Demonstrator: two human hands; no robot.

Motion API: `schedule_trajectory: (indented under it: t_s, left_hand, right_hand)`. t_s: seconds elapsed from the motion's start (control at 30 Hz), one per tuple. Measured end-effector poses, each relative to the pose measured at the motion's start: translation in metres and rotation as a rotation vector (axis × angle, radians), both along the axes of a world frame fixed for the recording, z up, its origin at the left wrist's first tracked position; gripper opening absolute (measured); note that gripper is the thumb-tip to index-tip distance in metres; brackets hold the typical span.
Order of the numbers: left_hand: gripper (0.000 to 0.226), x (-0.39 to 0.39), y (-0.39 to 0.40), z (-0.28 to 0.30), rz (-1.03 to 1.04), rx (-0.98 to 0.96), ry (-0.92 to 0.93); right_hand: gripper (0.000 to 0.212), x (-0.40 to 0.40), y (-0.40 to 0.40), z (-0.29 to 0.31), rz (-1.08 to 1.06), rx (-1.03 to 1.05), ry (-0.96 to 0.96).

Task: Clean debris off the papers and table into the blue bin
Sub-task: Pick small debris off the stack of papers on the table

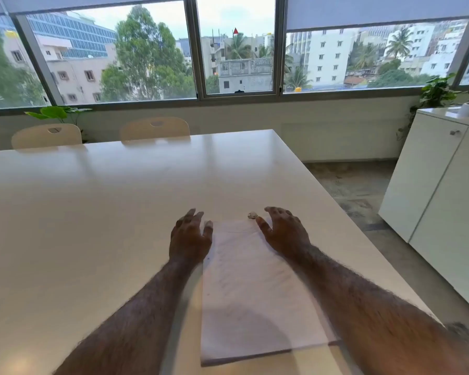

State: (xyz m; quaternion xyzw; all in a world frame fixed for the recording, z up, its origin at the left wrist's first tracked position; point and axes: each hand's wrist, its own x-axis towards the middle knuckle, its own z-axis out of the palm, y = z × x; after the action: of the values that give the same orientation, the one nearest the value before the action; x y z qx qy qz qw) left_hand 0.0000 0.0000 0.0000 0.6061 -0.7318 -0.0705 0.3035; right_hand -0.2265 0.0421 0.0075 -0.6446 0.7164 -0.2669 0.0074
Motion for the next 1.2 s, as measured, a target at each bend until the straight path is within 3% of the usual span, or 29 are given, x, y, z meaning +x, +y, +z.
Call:
schedule_trajectory:
  t_s: [0.13, 0.23, 0.33, 0.47, 0.6, 0.77, 0.97, 1.2]
  left_hand:
    - [0.051, 0.000, -0.007, 0.002, -0.058, 0.150, 0.097]
    - [0.068, -0.003, -0.015, 0.005, -0.085, 0.243, 0.150]
    - [0.069, -0.008, -0.022, 0.013, -0.071, 0.259, 0.061]
    - [0.050, -0.018, -0.039, 0.029, -0.067, 0.338, -0.098]
    - [0.060, -0.027, -0.056, 0.042, -0.062, 0.460, -0.261]
    - [0.081, -0.032, -0.063, 0.050, -0.098, 0.593, -0.238]
    - [0.077, -0.038, -0.059, 0.056, -0.169, 0.603, -0.233]
    - [0.082, -0.038, -0.060, 0.058, -0.208, 0.755, -0.033]
  right_hand:
    - [0.060, -0.002, -0.001, -0.005, -0.001, 0.043, 0.027]
    - [0.061, -0.002, -0.002, -0.007, 0.007, 0.065, 0.062]
    - [0.062, -0.002, -0.002, -0.009, -0.002, 0.073, 0.086]
    - [0.061, -0.002, -0.002, -0.010, -0.010, 0.069, 0.099]
    - [0.063, -0.003, -0.002, -0.010, -0.005, 0.074, 0.118]
    - [0.064, -0.004, -0.003, -0.011, -0.012, 0.081, 0.140]
    - [0.065, -0.003, -0.004, -0.013, -0.018, 0.075, 0.148]
    - [0.064, -0.003, -0.003, -0.014, -0.019, 0.071, 0.147]
